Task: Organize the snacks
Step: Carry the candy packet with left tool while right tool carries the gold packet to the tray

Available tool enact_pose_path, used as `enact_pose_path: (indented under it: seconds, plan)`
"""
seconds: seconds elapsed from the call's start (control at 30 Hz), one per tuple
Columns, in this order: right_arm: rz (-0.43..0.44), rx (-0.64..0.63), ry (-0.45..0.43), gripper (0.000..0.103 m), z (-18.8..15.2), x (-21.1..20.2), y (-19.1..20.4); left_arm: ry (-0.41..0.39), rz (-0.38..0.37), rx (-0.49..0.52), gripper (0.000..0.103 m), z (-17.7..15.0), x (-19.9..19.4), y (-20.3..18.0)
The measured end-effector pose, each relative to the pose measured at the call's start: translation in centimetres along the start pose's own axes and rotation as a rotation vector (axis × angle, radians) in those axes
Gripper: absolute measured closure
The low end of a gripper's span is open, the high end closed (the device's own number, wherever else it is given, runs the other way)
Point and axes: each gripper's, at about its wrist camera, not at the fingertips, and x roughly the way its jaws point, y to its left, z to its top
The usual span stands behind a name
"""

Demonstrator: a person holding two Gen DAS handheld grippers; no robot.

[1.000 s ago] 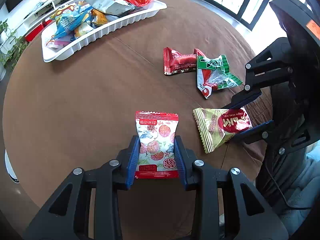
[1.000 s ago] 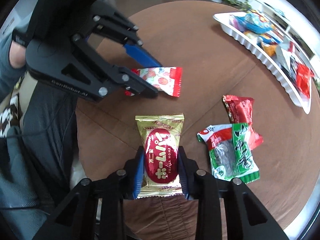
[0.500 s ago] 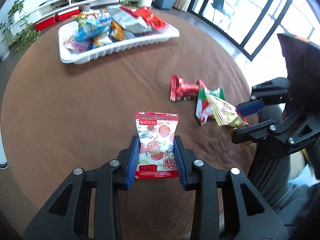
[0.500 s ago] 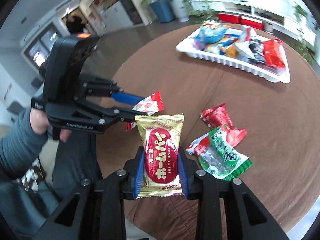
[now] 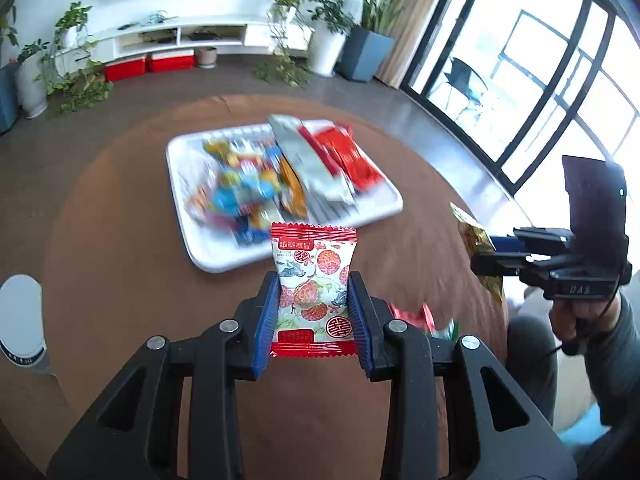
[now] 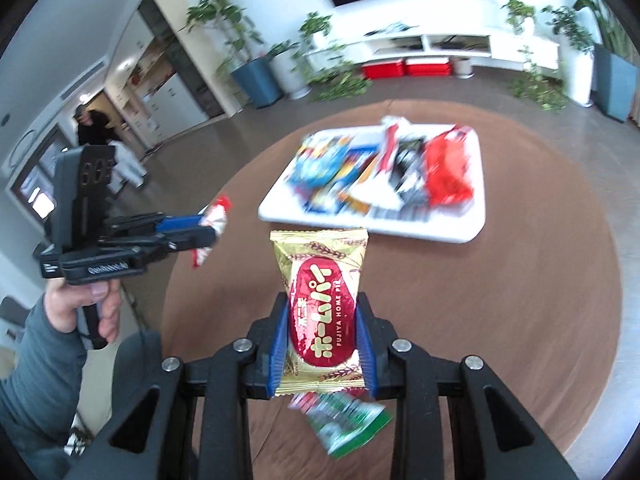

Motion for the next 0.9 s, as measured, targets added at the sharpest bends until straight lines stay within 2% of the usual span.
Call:
enact_pose_path:
  seconds: [0.17, 0.4, 0.53, 0.73, 0.9]
  plan:
    - [-0.058, 0.037, -0.043, 0.070, 4.6, 0.3, -2.0, -0.049, 0.065, -0.029, 0.072, 5.2, 0.8, 2.0]
    - [-0.133, 0.081, -0.034, 0.070, 10.2, 4.2, -4.7, -0.018, 0.106, -0.004, 0.072, 10.1, 5.3, 2.0]
    - [-0.151, 0.100, -0.015, 0.070, 12.2, 6.4, -5.9, 0.010, 0.116, -0.019, 0.072, 11.0, 8.8, 2.6]
    - [-0.179, 0.111, 0.019, 0.070, 13.4, 9.2, -6.9, 0.044, 0.118, -0.012, 0.072, 11.3, 12.8, 3.2]
    - [-0.195, 0.133, 0.035, 0.070, 13.8, 10.7, -7.8, 0.046, 0.132, -0.013, 0.072, 11.7, 14.4, 3.8]
